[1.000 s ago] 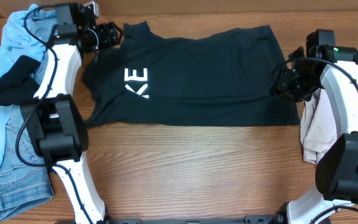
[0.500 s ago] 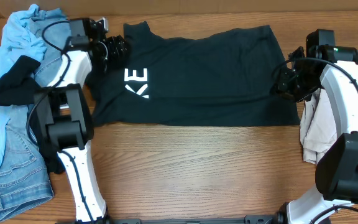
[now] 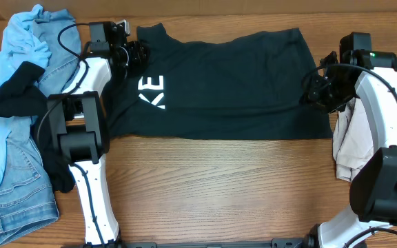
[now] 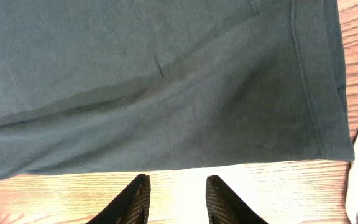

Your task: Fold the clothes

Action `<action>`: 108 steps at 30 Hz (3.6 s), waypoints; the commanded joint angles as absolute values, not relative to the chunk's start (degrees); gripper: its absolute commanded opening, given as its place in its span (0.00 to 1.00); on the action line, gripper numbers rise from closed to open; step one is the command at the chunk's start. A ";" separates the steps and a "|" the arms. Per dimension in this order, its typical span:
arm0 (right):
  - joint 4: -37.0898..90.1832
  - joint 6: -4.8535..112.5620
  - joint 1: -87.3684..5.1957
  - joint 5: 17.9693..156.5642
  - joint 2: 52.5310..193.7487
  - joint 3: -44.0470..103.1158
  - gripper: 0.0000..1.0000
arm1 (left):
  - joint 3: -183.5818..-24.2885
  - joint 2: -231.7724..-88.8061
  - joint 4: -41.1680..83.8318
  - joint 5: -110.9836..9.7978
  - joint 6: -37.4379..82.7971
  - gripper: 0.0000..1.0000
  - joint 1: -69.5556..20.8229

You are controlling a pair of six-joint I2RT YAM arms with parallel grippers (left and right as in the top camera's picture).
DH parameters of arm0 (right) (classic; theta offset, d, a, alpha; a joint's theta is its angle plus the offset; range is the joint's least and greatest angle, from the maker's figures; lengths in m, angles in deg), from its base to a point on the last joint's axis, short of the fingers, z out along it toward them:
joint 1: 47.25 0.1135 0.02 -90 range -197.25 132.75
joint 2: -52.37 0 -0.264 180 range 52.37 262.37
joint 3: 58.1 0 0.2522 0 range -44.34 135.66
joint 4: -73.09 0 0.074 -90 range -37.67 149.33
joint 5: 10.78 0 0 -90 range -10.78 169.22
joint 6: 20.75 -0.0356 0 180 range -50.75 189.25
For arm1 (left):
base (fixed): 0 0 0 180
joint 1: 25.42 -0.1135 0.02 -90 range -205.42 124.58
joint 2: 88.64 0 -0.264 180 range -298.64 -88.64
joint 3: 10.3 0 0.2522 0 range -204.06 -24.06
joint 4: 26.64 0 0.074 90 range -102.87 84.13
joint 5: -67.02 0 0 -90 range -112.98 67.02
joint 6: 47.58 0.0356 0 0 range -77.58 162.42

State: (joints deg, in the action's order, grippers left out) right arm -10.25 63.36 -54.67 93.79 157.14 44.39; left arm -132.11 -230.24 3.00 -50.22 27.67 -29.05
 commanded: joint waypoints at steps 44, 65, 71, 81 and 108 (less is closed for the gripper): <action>-10.86 63.23 -61.21 82.08 173.92 36.28 0.37 | -93.20 -207.05 37.41 -30.03 35.96 0.35 -26.24; -13.55 60.76 -66.28 83.08 173.68 38.29 0.37 | -85.01 -207.01 46.50 -30.11 32.99 0.18 -26.24; -14.97 63.10 -66.28 85.11 165.82 43.58 0.37 | -85.62 -207.01 46.15 -30.11 32.99 0.18 -26.24; -19.80 60.26 -66.39 80.57 159.48 43.84 0.32 | -96.13 -190.86 45.39 -37.63 35.13 0.33 -26.24; 14.41 49.29 -84.05 76.26 159.85 20.61 0.20 | -96.18 -187.99 49.89 -38.05 35.15 0.42 -26.15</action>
State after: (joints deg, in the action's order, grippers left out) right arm 10.06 54.23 -83.22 83.43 158.67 22.46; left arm -95.78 -188.08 49.52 -37.30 34.27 -26.26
